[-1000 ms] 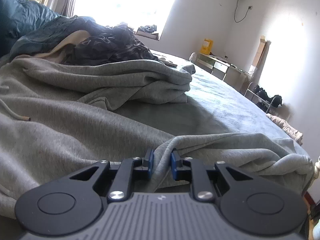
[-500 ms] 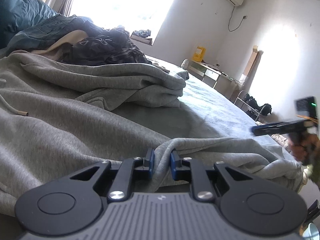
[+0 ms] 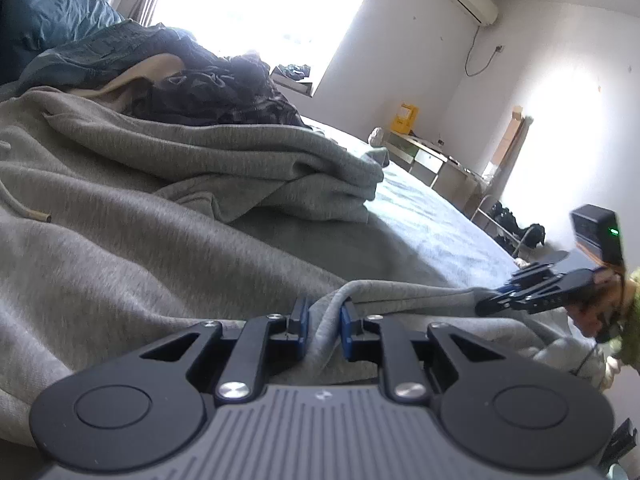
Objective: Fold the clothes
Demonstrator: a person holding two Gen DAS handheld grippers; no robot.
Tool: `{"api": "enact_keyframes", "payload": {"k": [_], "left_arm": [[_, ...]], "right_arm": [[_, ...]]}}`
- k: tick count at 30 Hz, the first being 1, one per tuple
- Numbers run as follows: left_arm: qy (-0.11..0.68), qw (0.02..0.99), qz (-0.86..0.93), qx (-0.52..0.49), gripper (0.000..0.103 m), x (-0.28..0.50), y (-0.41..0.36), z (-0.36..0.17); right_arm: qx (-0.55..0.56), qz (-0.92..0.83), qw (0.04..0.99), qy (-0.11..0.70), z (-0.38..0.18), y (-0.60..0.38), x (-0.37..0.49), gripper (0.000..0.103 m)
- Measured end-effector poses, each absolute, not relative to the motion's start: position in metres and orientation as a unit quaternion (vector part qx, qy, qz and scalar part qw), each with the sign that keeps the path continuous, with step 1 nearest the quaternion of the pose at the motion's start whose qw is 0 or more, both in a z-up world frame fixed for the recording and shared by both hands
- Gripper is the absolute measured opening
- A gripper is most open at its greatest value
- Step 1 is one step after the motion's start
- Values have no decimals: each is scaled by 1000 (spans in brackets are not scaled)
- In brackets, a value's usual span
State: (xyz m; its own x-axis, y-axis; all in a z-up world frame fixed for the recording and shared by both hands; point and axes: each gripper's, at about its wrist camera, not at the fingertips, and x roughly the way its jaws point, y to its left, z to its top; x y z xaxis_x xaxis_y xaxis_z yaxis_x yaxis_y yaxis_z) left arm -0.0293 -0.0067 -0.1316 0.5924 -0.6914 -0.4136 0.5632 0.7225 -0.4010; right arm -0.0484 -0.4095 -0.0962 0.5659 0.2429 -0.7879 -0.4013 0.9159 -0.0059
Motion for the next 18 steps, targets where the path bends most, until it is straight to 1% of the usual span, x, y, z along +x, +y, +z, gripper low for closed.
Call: {"api": "enact_keyframes", "payload": {"k": [3, 7, 9, 12, 18], "left_arm": [[265, 886, -359, -125, 16, -32, -3, -122], [234, 889, -372, -130, 16, -44, 6, -104], [226, 888, -379, -128, 16, -52, 13, -96], [230, 885, -389, -117, 16, -65, 22, -92], [262, 877, -397, -68, 15, -90, 32, -104]], "right_arm": [[-124, 155, 904, 378, -70, -401, -66, 8], [-121, 135, 934, 307, -25, -396, -105, 8], [-122, 133, 943, 280, -13, -389, -134, 8], [-131, 133, 946, 265, -14, -373, -177, 8], [-118, 125, 940, 295, -54, -347, -223, 8]]}}
